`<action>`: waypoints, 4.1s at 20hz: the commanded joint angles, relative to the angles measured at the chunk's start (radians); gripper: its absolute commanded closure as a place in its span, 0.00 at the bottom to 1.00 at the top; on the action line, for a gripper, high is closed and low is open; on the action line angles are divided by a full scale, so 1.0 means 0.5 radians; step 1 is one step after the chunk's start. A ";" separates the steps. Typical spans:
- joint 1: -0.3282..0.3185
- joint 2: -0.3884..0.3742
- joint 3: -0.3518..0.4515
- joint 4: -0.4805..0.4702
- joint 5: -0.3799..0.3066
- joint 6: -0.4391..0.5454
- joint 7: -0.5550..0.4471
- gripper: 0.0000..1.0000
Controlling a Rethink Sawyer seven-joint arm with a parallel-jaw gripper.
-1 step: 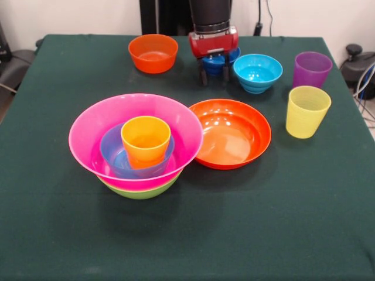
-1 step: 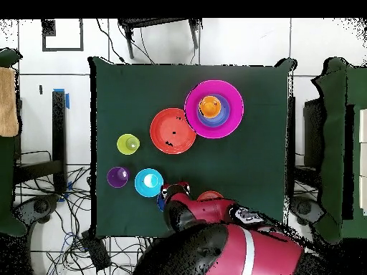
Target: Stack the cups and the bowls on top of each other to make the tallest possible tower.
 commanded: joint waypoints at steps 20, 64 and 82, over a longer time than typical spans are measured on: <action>0.056 -0.316 -0.053 0.225 -0.095 -0.088 0.267 0.00; 0.046 -0.271 -0.170 0.241 -0.244 -0.405 0.213 0.00; 0.136 -0.698 0.025 0.026 0.140 0.571 0.120 0.00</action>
